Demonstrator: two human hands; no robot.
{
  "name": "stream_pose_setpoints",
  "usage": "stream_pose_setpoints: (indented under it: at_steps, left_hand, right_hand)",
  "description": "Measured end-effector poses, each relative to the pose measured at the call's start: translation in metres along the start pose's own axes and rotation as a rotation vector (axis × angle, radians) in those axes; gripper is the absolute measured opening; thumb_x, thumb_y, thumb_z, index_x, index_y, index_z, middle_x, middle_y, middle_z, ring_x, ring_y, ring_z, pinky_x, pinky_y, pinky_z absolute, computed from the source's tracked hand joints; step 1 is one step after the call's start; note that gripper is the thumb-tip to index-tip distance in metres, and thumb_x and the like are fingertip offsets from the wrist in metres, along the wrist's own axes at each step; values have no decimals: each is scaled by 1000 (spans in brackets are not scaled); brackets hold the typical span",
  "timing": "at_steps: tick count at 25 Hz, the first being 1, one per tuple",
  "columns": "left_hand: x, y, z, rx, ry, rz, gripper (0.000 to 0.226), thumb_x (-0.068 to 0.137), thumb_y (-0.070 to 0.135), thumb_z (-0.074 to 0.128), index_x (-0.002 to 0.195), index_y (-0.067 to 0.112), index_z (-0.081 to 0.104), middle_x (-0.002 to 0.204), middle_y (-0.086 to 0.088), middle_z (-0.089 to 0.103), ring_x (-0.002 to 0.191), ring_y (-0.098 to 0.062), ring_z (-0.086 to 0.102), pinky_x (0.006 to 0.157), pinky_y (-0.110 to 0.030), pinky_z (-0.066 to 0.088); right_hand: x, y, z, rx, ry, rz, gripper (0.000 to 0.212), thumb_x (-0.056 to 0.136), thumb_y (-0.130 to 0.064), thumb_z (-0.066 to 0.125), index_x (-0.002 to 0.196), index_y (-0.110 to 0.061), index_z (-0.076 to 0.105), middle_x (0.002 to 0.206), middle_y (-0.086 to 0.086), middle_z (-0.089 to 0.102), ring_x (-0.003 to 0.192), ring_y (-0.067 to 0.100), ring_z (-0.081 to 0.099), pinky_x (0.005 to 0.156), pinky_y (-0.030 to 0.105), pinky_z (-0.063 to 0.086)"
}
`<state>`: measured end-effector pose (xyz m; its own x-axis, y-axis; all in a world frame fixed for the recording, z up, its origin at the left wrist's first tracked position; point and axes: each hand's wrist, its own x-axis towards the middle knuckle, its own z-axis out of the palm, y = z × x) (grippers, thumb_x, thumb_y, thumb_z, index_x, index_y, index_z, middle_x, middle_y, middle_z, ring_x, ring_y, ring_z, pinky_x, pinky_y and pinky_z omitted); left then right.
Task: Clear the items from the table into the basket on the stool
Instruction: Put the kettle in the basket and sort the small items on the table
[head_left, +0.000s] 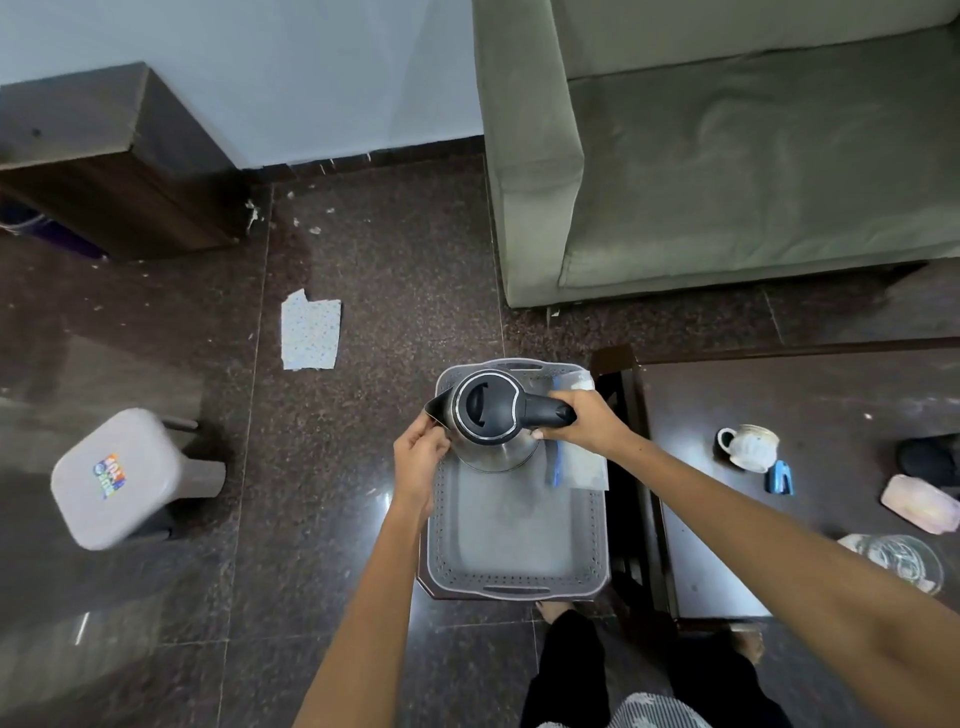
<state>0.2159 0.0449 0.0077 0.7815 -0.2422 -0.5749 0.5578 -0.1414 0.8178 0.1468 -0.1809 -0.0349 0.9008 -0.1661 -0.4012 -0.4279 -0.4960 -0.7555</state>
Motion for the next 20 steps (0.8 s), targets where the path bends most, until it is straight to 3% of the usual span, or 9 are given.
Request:
stream_pose_setpoints:
  at_steps: [4, 6, 8, 11, 15, 18, 20]
  left_hand:
    - [-8, 6, 7, 4, 70, 4, 45, 85, -9, 40, 115, 16, 64, 93, 7, 67, 81, -2, 59, 79, -19, 50]
    - [-16, 10, 13, 14, 196, 6, 38, 87, -5, 44, 118, 9, 62, 101, 2, 69, 89, -6, 62, 86, -25, 51]
    - [-28, 11, 20, 107, 349, 33, 35, 88, 0, 49, 120, 5, 60, 112, -5, 66, 100, -14, 61, 95, -31, 47]
    - [-57, 13, 43, 253, 441, 173, 29, 87, 3, 54, 116, 6, 60, 105, -3, 65, 92, -13, 60, 89, -25, 46]
    - [-85, 7, 109, 287, 296, 324, 26, 87, 1, 54, 110, 10, 62, 100, 4, 64, 85, -5, 58, 76, -5, 42]
    - [-98, -17, 178, 377, 57, 274, 20, 88, 4, 55, 104, 12, 64, 94, 4, 65, 83, -6, 59, 78, -17, 45]
    - [-113, -43, 234, 471, -104, 229, 19, 88, 6, 56, 104, 11, 65, 91, 4, 65, 78, -2, 58, 78, -16, 46]
  right_hand:
    - [-3, -6, -2, -55, 20, -4, 40, 63, -28, 86, 80, -2, 61, 69, 12, 57, 65, 17, 50, 55, 22, 33]
    - [-6, -11, -6, -126, 37, -26, 36, 63, -22, 85, 81, -2, 61, 73, 6, 58, 71, 20, 54, 56, 23, 34]
    - [-13, -14, -13, -129, 73, -36, 36, 62, -15, 84, 89, -3, 65, 85, 9, 65, 83, 25, 59, 68, 30, 43]
    - [-36, -13, -31, -14, 185, -36, 37, 66, -10, 81, 100, -6, 68, 103, 10, 68, 98, 24, 62, 88, 33, 48]
    - [-86, 19, -78, 65, 378, 12, 23, 75, -9, 76, 97, -6, 70, 100, 9, 69, 90, 19, 65, 83, 26, 52]
    - [-141, 75, -123, 70, 516, 151, 18, 78, -10, 73, 95, -6, 71, 99, 8, 70, 86, 14, 63, 70, 5, 43]
    - [-190, 130, -156, 56, 607, 290, 15, 79, -6, 71, 94, -4, 71, 100, 11, 71, 88, 22, 65, 72, 11, 43]
